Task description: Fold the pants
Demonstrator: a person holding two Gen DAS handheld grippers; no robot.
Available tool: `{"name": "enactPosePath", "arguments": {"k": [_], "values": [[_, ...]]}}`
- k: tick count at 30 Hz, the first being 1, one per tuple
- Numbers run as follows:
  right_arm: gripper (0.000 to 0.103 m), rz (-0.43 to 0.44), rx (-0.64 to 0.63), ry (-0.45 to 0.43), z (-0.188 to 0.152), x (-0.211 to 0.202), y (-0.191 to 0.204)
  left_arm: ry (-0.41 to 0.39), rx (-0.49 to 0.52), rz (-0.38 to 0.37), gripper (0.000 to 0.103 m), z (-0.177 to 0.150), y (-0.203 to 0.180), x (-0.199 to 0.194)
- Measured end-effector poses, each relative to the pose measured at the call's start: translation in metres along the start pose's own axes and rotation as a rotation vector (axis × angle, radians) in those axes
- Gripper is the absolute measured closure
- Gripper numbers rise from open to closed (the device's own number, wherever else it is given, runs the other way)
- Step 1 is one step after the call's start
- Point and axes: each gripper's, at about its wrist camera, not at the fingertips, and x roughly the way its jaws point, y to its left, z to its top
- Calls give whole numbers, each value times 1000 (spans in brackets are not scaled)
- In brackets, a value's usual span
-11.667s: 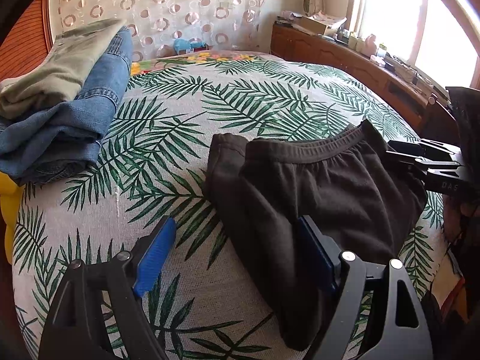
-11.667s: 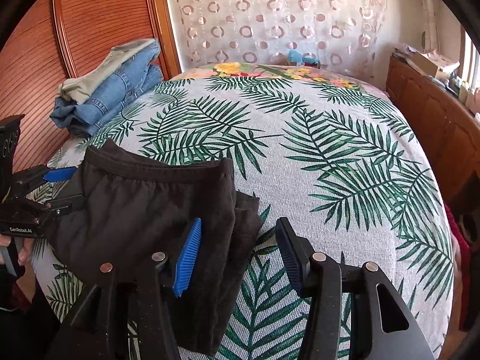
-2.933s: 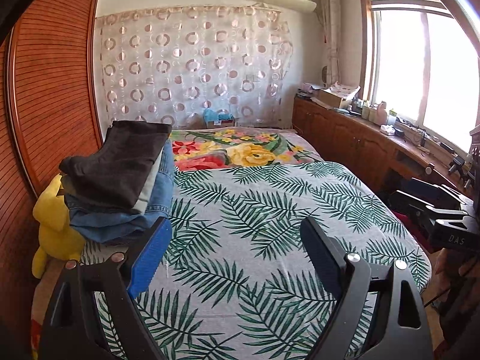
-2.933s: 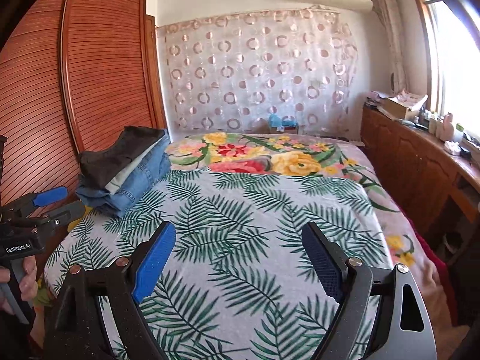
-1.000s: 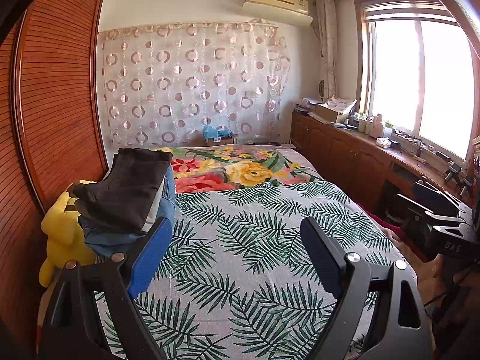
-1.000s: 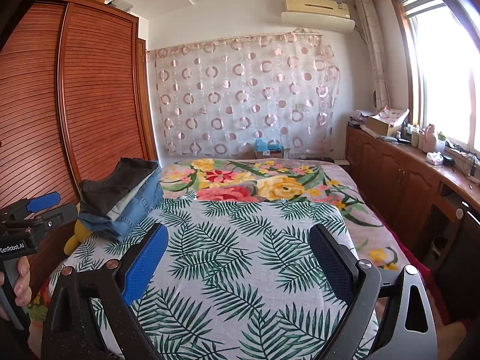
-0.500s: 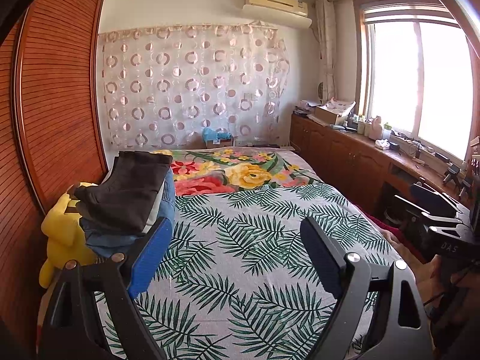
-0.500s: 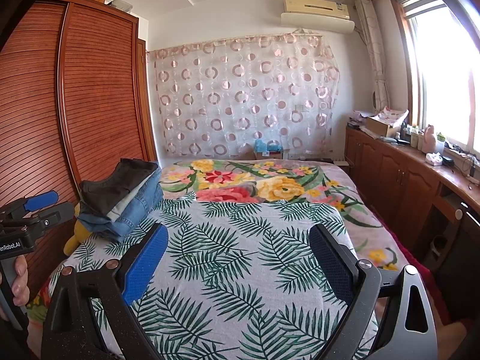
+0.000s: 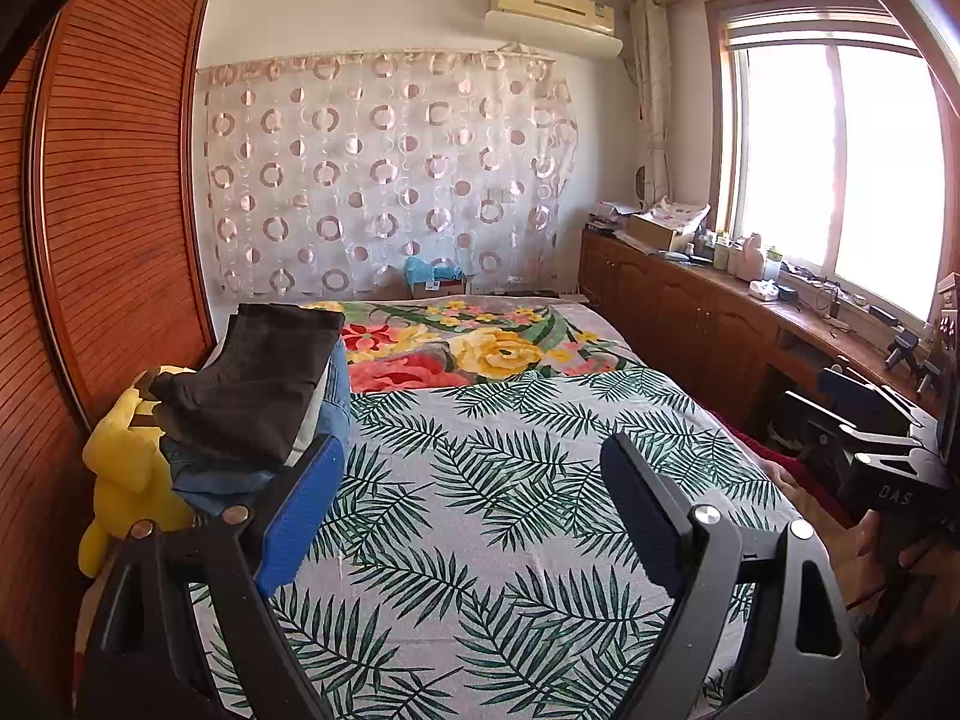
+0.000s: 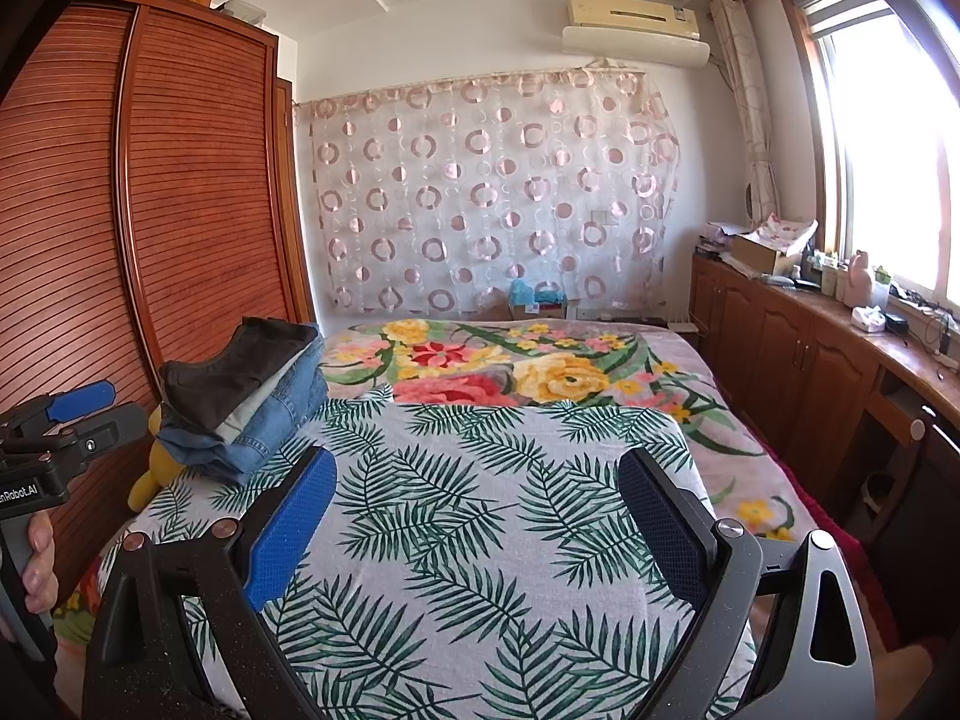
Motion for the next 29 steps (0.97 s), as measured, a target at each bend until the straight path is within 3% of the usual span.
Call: {"name": "enactPosePath", "arguments": {"k": [29], "values": [[7, -1, 2, -4, -1, -2, 2, -1, 0, 0, 15, -1, 0, 0]]}}
